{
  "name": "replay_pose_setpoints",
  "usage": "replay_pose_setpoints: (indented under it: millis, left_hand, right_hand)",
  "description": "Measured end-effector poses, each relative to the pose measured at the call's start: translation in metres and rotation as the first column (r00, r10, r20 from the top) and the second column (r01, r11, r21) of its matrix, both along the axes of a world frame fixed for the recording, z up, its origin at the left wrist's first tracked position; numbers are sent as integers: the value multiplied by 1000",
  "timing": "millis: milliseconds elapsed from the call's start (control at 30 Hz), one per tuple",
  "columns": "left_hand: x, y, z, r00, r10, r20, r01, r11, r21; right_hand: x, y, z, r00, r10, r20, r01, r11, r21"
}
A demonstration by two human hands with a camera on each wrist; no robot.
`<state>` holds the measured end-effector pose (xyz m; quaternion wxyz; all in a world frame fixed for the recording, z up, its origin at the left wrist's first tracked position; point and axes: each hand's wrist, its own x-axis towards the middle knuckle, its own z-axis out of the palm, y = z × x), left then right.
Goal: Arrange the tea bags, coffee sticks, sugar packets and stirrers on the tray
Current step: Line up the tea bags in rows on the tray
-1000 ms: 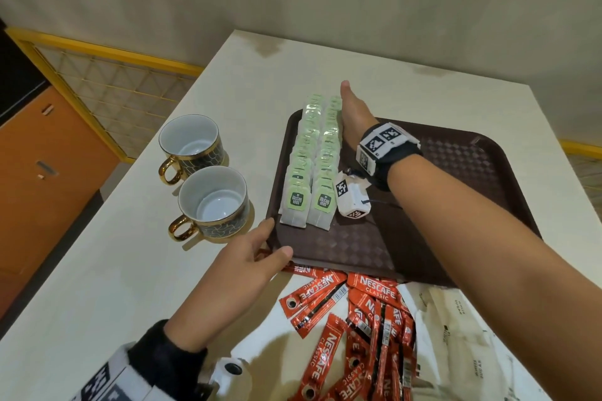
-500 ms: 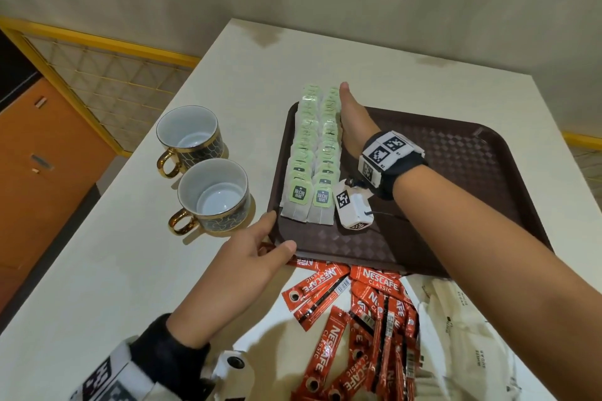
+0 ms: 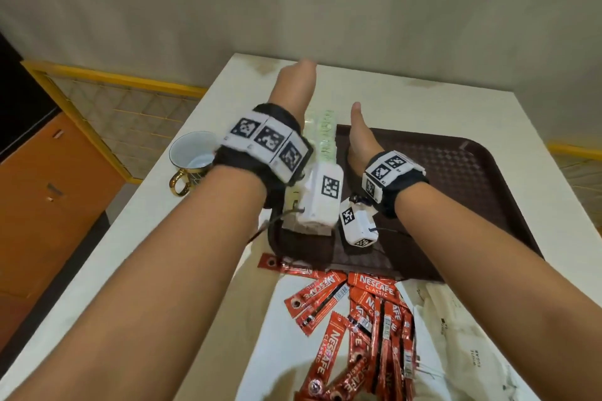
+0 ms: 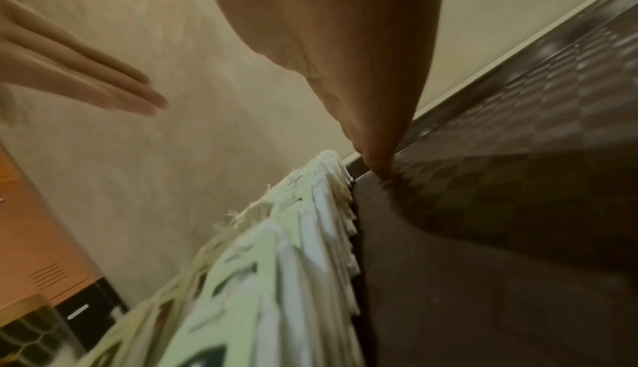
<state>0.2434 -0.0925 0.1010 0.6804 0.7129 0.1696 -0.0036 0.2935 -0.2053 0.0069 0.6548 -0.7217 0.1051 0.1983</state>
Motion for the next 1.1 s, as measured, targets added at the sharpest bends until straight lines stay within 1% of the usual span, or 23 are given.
replay_pose_setpoints:
  millis: [67, 100, 200, 300, 400, 467, 633, 767, 867, 1000, 1100]
  left_hand:
    - [35, 3, -11, 999, -21, -46, 24, 997, 69]
    - [48, 5, -20, 995, -25, -92, 35, 994, 101]
    - [72, 10, -48, 972, -17, -232, 47, 991, 124]
    - [86, 13, -72, 956, -47, -289, 68, 996, 64]
    - [93, 15, -87, 937, -38, -348, 42, 999, 5]
    - [93, 17, -91, 933, -31, -358, 27, 1000, -15]
    - [92, 24, -99, 927, 3, -376, -13, 1000, -24]
    - [90, 24, -97, 930, -6, -366, -33, 994, -100]
    - [89, 23, -100, 929, 4, -369, -59, 989, -138]
    - [89, 21, -103, 928, -31, -371, -27, 988, -149]
    - [94, 25, -111, 922, -39, -386, -16, 990, -139]
  right_hand:
    - [3, 0, 2, 1000, 16, 20, -17, 999, 52]
    - [4, 2, 1, 999, 33, 30, -35, 998, 61]
    - [9, 7, -3, 997, 65, 43, -68, 996, 65]
    - [18, 9, -12, 996, 75, 37, -78, 992, 97]
    - [17, 9, -10, 995, 97, 23, -98, 992, 76]
    - [19, 8, -10, 995, 97, 24, -98, 993, 63]
    - [21, 10, -13, 995, 94, 29, -96, 990, 99]
    - [21, 18, -18, 993, 116, -8, -115, 988, 106]
    - [16, 18, -13, 993, 116, -6, -115, 991, 70]
    - [18, 13, -14, 985, 172, 13, -173, 982, 73]
    - [18, 11, -13, 986, 166, 8, -166, 984, 72]
